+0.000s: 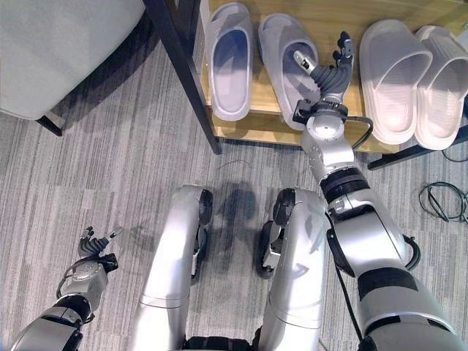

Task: Arrange the slippers neatly on the shoe rack.

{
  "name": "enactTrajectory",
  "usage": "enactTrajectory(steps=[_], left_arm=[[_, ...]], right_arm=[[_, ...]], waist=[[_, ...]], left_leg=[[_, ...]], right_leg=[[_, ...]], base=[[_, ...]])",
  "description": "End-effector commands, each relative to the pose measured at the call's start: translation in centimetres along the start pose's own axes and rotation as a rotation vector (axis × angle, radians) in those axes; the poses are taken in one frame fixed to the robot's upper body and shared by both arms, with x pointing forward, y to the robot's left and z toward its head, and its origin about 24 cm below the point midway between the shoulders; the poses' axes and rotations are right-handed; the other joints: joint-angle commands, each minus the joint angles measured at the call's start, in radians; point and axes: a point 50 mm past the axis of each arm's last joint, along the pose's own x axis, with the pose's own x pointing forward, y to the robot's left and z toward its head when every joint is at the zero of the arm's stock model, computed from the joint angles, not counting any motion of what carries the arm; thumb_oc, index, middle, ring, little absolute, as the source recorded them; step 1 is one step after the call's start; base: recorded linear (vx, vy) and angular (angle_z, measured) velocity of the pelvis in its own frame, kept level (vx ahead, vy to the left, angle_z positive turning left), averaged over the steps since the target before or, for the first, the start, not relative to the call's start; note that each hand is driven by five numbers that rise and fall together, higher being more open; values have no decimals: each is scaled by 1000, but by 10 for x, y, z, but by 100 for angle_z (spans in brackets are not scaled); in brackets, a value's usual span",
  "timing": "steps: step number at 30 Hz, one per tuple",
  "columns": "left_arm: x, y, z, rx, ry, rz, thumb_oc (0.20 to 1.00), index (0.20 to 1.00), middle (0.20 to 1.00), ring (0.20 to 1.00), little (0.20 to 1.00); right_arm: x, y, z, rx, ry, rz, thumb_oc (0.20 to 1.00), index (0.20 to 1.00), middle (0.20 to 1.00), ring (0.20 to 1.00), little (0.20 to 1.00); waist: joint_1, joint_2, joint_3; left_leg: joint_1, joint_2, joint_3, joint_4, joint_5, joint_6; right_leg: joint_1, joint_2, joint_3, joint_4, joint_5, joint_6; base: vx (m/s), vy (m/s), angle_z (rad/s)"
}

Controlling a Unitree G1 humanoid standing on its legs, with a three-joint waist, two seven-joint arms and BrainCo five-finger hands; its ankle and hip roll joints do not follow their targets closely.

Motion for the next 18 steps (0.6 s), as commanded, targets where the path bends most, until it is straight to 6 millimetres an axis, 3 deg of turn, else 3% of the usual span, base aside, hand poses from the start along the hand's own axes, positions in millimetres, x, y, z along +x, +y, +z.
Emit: enactTrajectory(steps=[1, 5, 8, 18], left_arm=[[-1, 16, -5, 26, -13, 68, 1000, 1000, 1000, 1000, 1000], [-1, 15, -1, 19, -30, 88, 1000, 1000, 1000, 1000, 1000], [-1, 16, 0, 25, -35, 101, 1000, 1000, 1000, 1000, 1000], [-2, 10, 7, 31, -74, 96, 1000, 1000, 1000, 1000, 1000]], right_arm=[[0, 7, 29, 30, -171, 10, 1000, 1000, 1000, 1000, 1000], [-23, -14, 2, 11, -155, -48, 1000, 1000, 1000, 1000, 1000], [-34, -17, -8, 46, -134, -43, 1000, 1000, 1000, 1000, 1000], [-60, 0, -17, 131, -107, 110, 1000, 1000, 1000, 1000, 1000]], waist=[[45, -35, -20], [28, -39, -20], [24, -41, -20], [23, -49, -20]], left_leg=[[-28, -49, -148, -22, 31, -15], [-28, -47, -141, -16, 28, -9], [-28, -46, -139, -16, 30, -6], [-28, -41, -135, -19, 34, -6]], right_leg=[[99, -4, 181, 107, -30, -56], [96, 1, 181, 116, -29, -55], [94, 6, 181, 120, -30, -54], [94, 4, 178, 121, -21, -48]], base=[[0, -11, -8], [2, -7, -3], [1, -5, -1], [0, 0, 0]])
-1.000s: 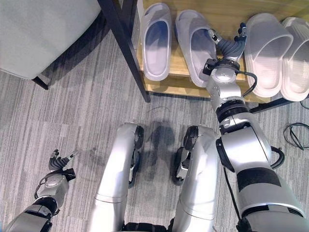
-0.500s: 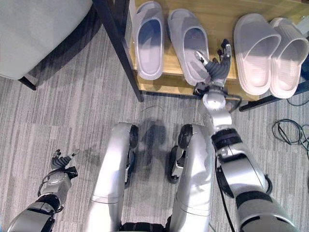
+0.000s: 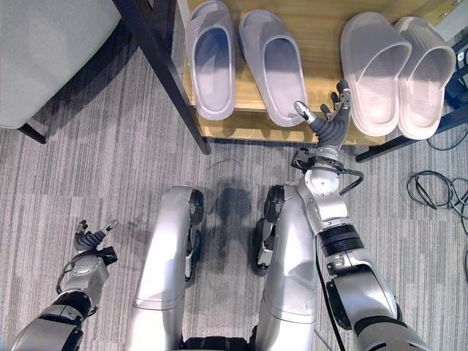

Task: Arrange the slippers neatly on the shoe rack.

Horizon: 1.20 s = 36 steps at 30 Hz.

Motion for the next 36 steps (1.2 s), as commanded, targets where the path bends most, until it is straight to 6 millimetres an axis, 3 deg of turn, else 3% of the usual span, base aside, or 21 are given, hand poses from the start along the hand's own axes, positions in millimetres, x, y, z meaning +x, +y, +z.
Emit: enactTrajectory(steps=[1, 9, 30, 34, 36], left_arm=[[-2, 15, -11, 54, 5, 50, 1000, 1000, 1000, 1000, 1000], [-3, 13, -5, 61, -26, 33, 1000, 1000, 1000, 1000, 1000], [-6, 9, -9, 104, -37, 7, 1000, 1000, 1000, 1000, 1000], [-6, 7, -9, 108, -37, 5, 1000, 1000, 1000, 1000, 1000], [-7, 6, -10, 100, -28, 6, 1000, 1000, 1000, 1000, 1000]], right_arm=[[-14, 23, 10, 115, -38, 112, 1000, 1000, 1000, 1000, 1000], [-36, 36, 2, 210, 27, 281, 1000, 1000, 1000, 1000, 1000], [-52, 59, 14, 169, -23, 540, 1000, 1000, 1000, 1000, 1000], [-50, 60, 14, 153, -27, 538, 1000, 1000, 1000, 1000, 1000], [-43, 50, 14, 140, -44, 447, 1000, 1000, 1000, 1000, 1000]], waist=[[58, -47, -23], [58, -48, -23], [65, -49, -23], [66, -47, -23], [65, -48, -23]], left_leg=[[-28, -53, -135, -25, 46, -7], [-28, -50, -134, -30, 48, -8], [-28, -50, -138, -28, 50, -12], [-28, -51, -140, -30, 51, -11], [-28, -52, -138, -33, 53, -10]], right_leg=[[104, 0, 178, 112, -19, -48], [101, 2, 179, 113, -18, -47], [102, 4, 179, 113, -13, -43], [104, 4, 178, 113, -11, -41], [105, 5, 179, 116, -10, -41]], base=[[0, 0, 0], [0, 0, 0], [0, 0, 0], [0, 0, 0], [0, 0, 0]])
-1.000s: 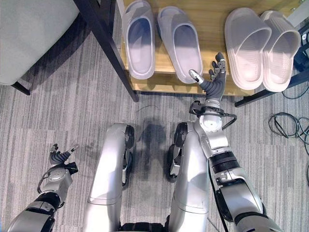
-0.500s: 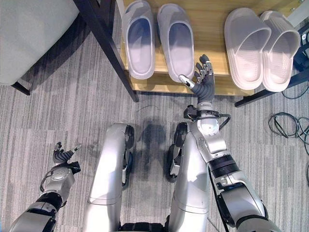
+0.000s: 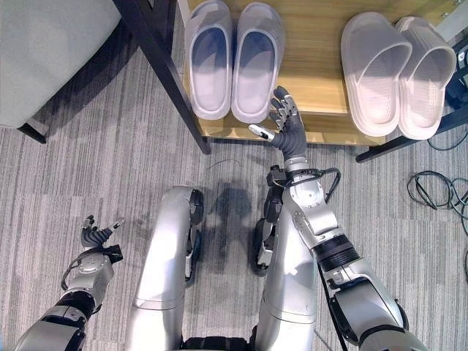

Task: Arrange the slippers neatly on the shoe rack.

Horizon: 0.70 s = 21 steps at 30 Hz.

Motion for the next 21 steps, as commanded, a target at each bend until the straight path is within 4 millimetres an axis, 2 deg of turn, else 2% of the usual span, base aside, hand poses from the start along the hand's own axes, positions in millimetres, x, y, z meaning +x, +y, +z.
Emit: enactTrajectory(steps=[1, 3, 5, 6, 8, 10, 11, 13, 14, 15, 17, 18, 20, 21], left_arm=[[-4, 16, -13, 73, -2, 44, 1000, 1000, 1000, 1000, 1000], [-4, 18, -17, 65, 10, 53, 1000, 1000, 1000, 1000, 1000], [-5, 21, -19, 65, 19, 62, 1000, 1000, 1000, 1000, 1000], [-3, 25, -14, 60, 0, 67, 1000, 1000, 1000, 1000, 1000], [-7, 28, -20, 65, 1, 56, 1000, 1000, 1000, 1000, 1000], [-9, 29, -22, 65, -6, 44, 1000, 1000, 1000, 1000, 1000], [-9, 28, -22, 66, -6, 43, 1000, 1000, 1000, 1000, 1000], [-10, 32, -20, 65, -19, 21, 1000, 1000, 1000, 1000, 1000], [-10, 32, -20, 65, -19, 21, 1000, 1000, 1000, 1000, 1000], [-10, 33, -20, 77, -23, 6, 1000, 1000, 1000, 1000, 1000], [-8, 34, -17, 71, -28, 2, 1000, 1000, 1000, 1000, 1000], [-5, 35, -9, 66, -52, -6, 1000, 1000, 1000, 1000, 1000], [1, 38, 1, 55, -74, -5, 1000, 1000, 1000, 1000, 1000], [13, 45, 21, 56, -110, 17, 1000, 1000, 1000, 1000, 1000]], right_arm=[[-5, 7, 13, 25, -96, -31, 1000, 1000, 1000, 1000, 1000], [-8, -10, 10, 32, -97, -135, 1000, 1000, 1000, 1000, 1000], [-18, -30, 16, 36, -142, -227, 1000, 1000, 1000, 1000, 1000], [-27, -40, 18, 30, -158, -249, 1000, 1000, 1000, 1000, 1000], [-49, -60, 24, -43, -182, -267, 1000, 1000, 1000, 1000, 1000], [-65, -71, 22, -70, -160, -275, 1000, 1000, 1000, 1000, 1000], [-66, -72, 22, -70, -160, -276, 1000, 1000, 1000, 1000, 1000], [-95, -92, -1, -33, -25, -331, 1000, 1000, 1000, 1000, 1000], [-95, -93, -1, -33, -25, -331, 1000, 1000, 1000, 1000, 1000], [-108, -110, -21, -9, 71, -428, 1000, 1000, 1000, 1000, 1000], [-118, -121, -33, -11, 140, -485, 1000, 1000, 1000, 1000, 1000], [-135, -141, -52, -51, 260, -582, 1000, 1000, 1000, 1000, 1000], [-147, -161, -66, -113, 358, -671, 1000, 1000, 1000, 1000, 1000], [-159, -189, -77, -168, 459, -831, 1000, 1000, 1000, 1000, 1000]], waist=[[62, -48, -23], [58, -49, -23], [48, -55, -23], [41, -58, -23], [33, -70, -23], [27, -78, -23], [28, -78, -23], [15, -84, -23], [15, -84, -23], [10, -83, -23], [7, -83, -23], [3, -83, -23], [1, -77, -23], [0, -69, -24]], left_leg=[[-28, -53, -137, -32, 54, -10], [-28, -53, -135, -29, 53, -8], [-28, -51, -135, -24, 51, -6], [-28, -50, -134, -25, 53, -6], [-28, -50, -133, -25, 54, -5], [-28, -51, -136, -25, 54, -6], [-28, -51, -136, -25, 54, -6], [-28, -47, -139, -23, 55, -10], [-28, -47, -139, -23, 55, -10], [-28, -45, -140, -21, 57, -11], [-28, -43, -140, -19, 56, -12], [-28, -42, -142, -24, 59, -13], [-28, -42, -147, -37, 67, -14], [-28, -36, -144, -79, 85, -9]], right_leg=[[106, 2, 179, 115, -9, -42], [106, 3, 179, 118, -8, -41], [104, 4, 182, 122, -9, -39], [106, 4, 184, 122, -10, -38], [107, 3, 186, 124, -8, -34], [111, 3, 187, 121, -6, -32], [111, 3, 187, 122, -6, -32], [114, 3, 184, 119, -4, -30], [114, 3, 184, 119, -4, -30], [112, 7, 183, 121, -4, -30], [110, 9, 183, 121, -5, -30], [113, 8, 183, 110, 0, -27], [119, 3, 178, 90, 6, -25], [131, -11, 165, 38, 14, -24]], base=[[0, 0, 0], [0, 0, 0], [0, 0, 0], [0, 0, 0], [2, -2, -2], [5, -12, -5], [-7, -15, -4], [0, 0, 0], [0, 0, 0], [0, 0, 0], [-16, -4, -1], [-32, -2, -2], [-49, 20, -1], [-101, 40, -7]])
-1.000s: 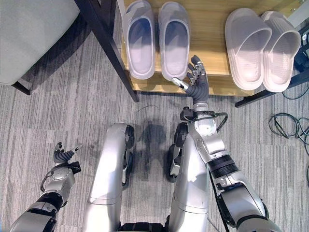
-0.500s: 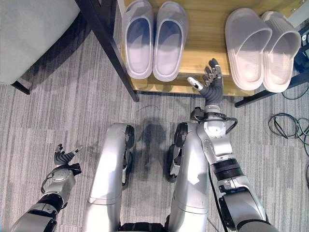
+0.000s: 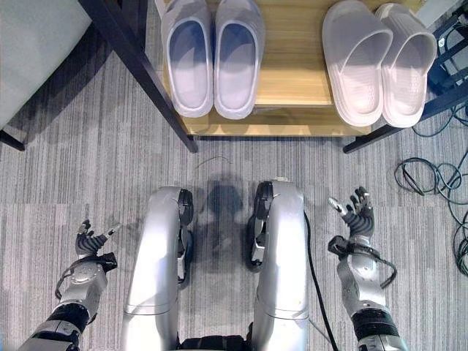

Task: Arrange the slippers neatly on the shoe rack.

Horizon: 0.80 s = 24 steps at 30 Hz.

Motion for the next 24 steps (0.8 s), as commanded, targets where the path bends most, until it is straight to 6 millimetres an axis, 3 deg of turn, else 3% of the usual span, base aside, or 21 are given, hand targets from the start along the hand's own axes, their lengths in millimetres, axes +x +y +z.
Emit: enactTrajectory(steps=[1, 2, 4, 5, 8, 9, 10, 12, 13, 15, 16, 17, 18, 19, 20, 22, 23, 24], left_arm=[[24, 28, 36, 59, -95, 51, 1000, 1000, 1000, 1000, 1000], [35, 32, 58, 58, -123, 65, 1000, 1000, 1000, 1000, 1000], [41, 28, 73, 49, -147, 51, 1000, 1000, 1000, 1000, 1000], [44, 27, 78, 52, -152, 46, 1000, 1000, 1000, 1000, 1000], [42, 30, 66, 39, -110, 49, 1000, 1000, 1000, 1000, 1000], [38, 34, 47, 28, -47, 64, 1000, 1000, 1000, 1000, 1000], [37, 34, 46, 28, -46, 65, 1000, 1000, 1000, 1000, 1000], [30, 39, 19, 21, 47, 81, 1000, 1000, 1000, 1000, 1000], [20, 34, -4, 39, 114, 61, 1000, 1000, 1000, 1000, 1000], [5, 28, -35, 76, 205, 25, 1000, 1000, 1000, 1000, 1000], [-11, 22, -62, 103, 296, -10, 1000, 1000, 1000, 1000, 1000], [-11, 22, -62, 103, 297, -10, 1000, 1000, 1000, 1000, 1000], [-31, 19, -90, 147, 396, -50, 1000, 1000, 1000, 1000, 1000], [-31, 19, -91, 148, 396, -50, 1000, 1000, 1000, 1000, 1000], [-49, 20, -114, 169, 490, -82, 1000, 1000, 1000, 1000, 1000], [-64, 23, -130, 183, 564, -100, 1000, 1000, 1000, 1000, 1000], [-75, 23, -141, 260, 604, -149, 1000, 1000, 1000, 1000, 1000], [-81, 20, -147, 308, 620, -184, 1000, 1000, 1000, 1000, 1000]], right_arm=[[24, -32, 24, -8, -22, -219, 1000, 1000, 1000, 1000, 1000], [31, -43, 11, -78, 99, -289, 1000, 1000, 1000, 1000, 1000], [27, -58, -6, -141, 225, -356, 1000, 1000, 1000, 1000, 1000], [18, -69, -24, -180, 325, -388, 1000, 1000, 1000, 1000, 1000], [-5, -84, -54, -190, 475, -445, 1000, 1000, 1000, 1000, 1000], [-23, -90, -75, -239, 570, -453, 1000, 1000, 1000, 1000, 1000], [-23, -90, -75, -241, 570, -453, 1000, 1000, 1000, 1000, 1000], [-51, -93, -104, -292, 697, -444, 1000, 1000, 1000, 1000, 1000], [-67, -92, -120, -316, 763, -422, 1000, 1000, 1000, 1000, 1000], [-83, -91, -134, -330, 817, -403, 1000, 1000, 1000, 1000, 1000], [-95, -89, -144, -336, 865, -375, 1000, 1000, 1000, 1000, 1000], [-95, -90, -144, -337, 865, -375, 1000, 1000, 1000, 1000, 1000], [-105, -91, -151, -367, 903, -350, 1000, 1000, 1000, 1000, 1000], [-105, -91, -151, -368, 904, -350, 1000, 1000, 1000, 1000, 1000], [-117, -90, -159, -398, 943, -307, 1000, 1000, 1000, 1000, 1000], [-125, -87, -165, -411, 968, -268, 1000, 1000, 1000, 1000, 1000], [-133, -87, -170, -438, 1002, -222, 1000, 1000, 1000, 1000, 1000], [-135, -84, -173, -456, 1007, -183, 1000, 1000, 1000, 1000, 1000]], waist=[[52, -35, -36], [53, -29, -58], [55, -21, -114], [56, -11, -173], [54, 3, -235], [56, 3, -255], [55, 5, -251], [55, 7, -274], [54, 4, -280], [52, 5, -294], [51, 3, -315], [50, 5, -309], [49, 1, -333], [49, 3, -327], [52, -4, -356], [51, -7, -371], [50, -7, -392], [48, -11, -408]], left_leg=[[-21, -33, -140, -135, 114, 3], [-21, -20, -134, -239, 148, 11], [-21, -11, -132, -349, 199, 20], [-21, -3, -137, -436, 243, 20], [3, 18, -149, -536, 301, 28], [78, 30, -149, -634, 332, 28], [87, 31, -151, -641, 335, 28], [215, 43, -149, -793, 384, 23], [311, 55, -145, -892, 413, 19], [429, 58, -139, -1037, 452, 15], [540, 56, -139, -1171, 489, 10], [553, 57, -142, -1180, 493, 9], [664, 65, -147, -1302, 523, 12], [676, 66, -149, -1310, 526, 12], [803, 76, -161, -1449, 558, 12], [952, 90, -173, -1606, 604, 4], [1064, 96, -173, -1750, 684, -9], [1124, 99, -168, -1824, 702, -18]], right_leg=[[158, -35, 152, -18, 25, -31], [171, -51, 128, -118, 34, -38], [179, -70, 91, -226, 56, -36], [182, -89, 66, -309, 72, -26], [219, -128, 14, -438, 91, -18], [278, -144, -15, -531, 106, -14], [289, -144, -20, -539, 109, -15], [408, -154, -45, -685, 131, -10], [509, -160, -67, -803, 151, -6], [625, -166, -94, -955, 189, 7], [736, -151, -119, -1089, 225, 23], [751, -150, -123, -1100, 229, 23], [858, -142, -149, -1224, 264, 39], [870, -141, -153, -1233, 268, 39], [993, -124, -180, -1357, 304, 56], [1146, -102, -215, -1506, 358, 74], [1268, -94, -245, -1658, 443, 87], [1324, -83, -252, -1736, 474, 97]], base=[[-197, 41, -17], [-187, 24, -26], [-131, 21, -3], [-52, 29, 22], [-63, 49, 23], [-77, 47, 12], [-102, 38, 6], [-89, 19, 13], [-70, 2, 25], [-26, -15, 16], [0, 0, 0], [97, -58, 1], [68, -29, -3], [213, -79, 2], [206, -82, -5], [259, -94, -8], [240, -83, -4], [329, -104, -3]])
